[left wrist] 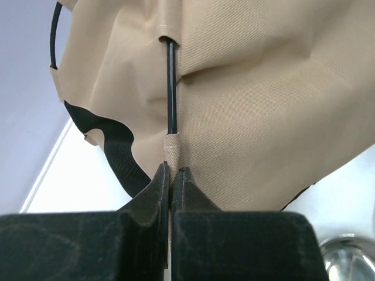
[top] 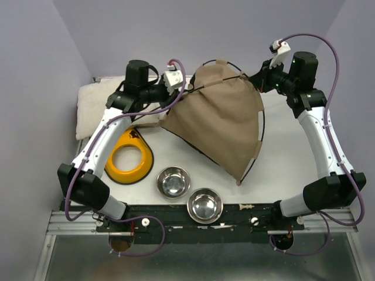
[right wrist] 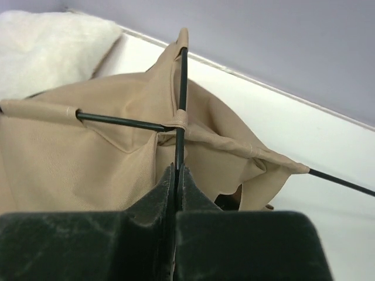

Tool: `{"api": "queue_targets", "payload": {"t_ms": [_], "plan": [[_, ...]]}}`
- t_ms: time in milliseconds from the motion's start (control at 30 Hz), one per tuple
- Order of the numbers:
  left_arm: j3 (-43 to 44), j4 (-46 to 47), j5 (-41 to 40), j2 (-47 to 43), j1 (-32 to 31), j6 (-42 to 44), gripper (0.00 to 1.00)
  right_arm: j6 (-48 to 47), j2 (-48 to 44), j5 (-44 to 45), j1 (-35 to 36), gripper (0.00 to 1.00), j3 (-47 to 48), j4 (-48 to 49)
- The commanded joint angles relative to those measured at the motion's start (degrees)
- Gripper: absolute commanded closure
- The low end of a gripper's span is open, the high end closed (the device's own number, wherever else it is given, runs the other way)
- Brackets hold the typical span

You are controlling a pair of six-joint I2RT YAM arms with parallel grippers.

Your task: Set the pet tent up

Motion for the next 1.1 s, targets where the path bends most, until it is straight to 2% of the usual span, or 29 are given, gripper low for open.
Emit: {"api": "queue_targets", "payload": {"t_ms": [0,133,167,267,333,400,433,567,600,633,667,733,833,933,1067], "plan": [[2.32,5.77,-7.50,5.43,-5.95,-3.26,1.00,-8.76,2.82,3.01,-6.56,0.79,2.13,2.70],[6.45,13.06,-7.85,12.72,-7.73,-10.19,1.00,-17.71,0.28,-6.56,-6.74,0.41,0.56,4.10],[8.03,13.95,-8.29,14.22,-7.73,-10.90,1.00,-19.91,-0.33,-8.84,-6.74,0.34,0.56,4.10],[11.55,13.96,-5.85,17.83,-7.73,-10.91,1.00,-26.42,-2.09,-17.62,-6.74,0.25,1.17,2.71],[12.35,14.40,-2.60,18.72,-7.73,-11.70,1.00,-30.02,-2.27,-23.87,-6.74,0.25,2.57,0.16],[11.57,15.27,0.66,18.54,-7.73,-12.58,0.95,-33.98,-1.75,-26.96,-5.34,0.25,3.54,-2.30],[10.86,15.54,1.45,18.20,-7.82,-12.93,0.88,-35.48,-1.57,-27.49,-4.55,0.26,3.46,-2.84],[10.42,6.78,1.37,16.27,-6.60,-9.70,0.42,-37.34,-0.34,-25.66,-2.35,0.27,2.23,-2.75],[10.07,3.97,2.33,15.30,-5.37,-8.72,0.36,-37.16,0.01,-25.22,-2.26,0.27,2.23,-2.93],[8.85,2.29,4.08,13.90,-3.44,-8.28,0.20,-37.42,0.71,-24.87,-2.26,0.27,2.23,-3.45],[7.62,0.09,4.88,12.75,-1.68,-7.67,0.10,-37.77,1.15,-24.43,-2.17,0.27,2.14,-3.98],[5.51,-6.57,6.29,9.77,2.62,-2.07,0.01,-38.56,1.59,-23.29,-2.00,0.27,1.70,-4.68],[2.43,-14.41,6.82,5.37,8.86,5.33,0.01,-39.79,1.59,-21.09,-2.08,0.27,-0.31,-3.99],[1.36,-21.70,8.22,2.38,14.93,11.83,0.05,-40.76,2.12,-18.10,-2.08,0.27,-0.68,-4.07],[2.59,-33.30,9.89,1.32,19.15,20.45,0.21,-41.56,3.17,-15.02,-2.00,0.26,0.64,-5.13]]}}
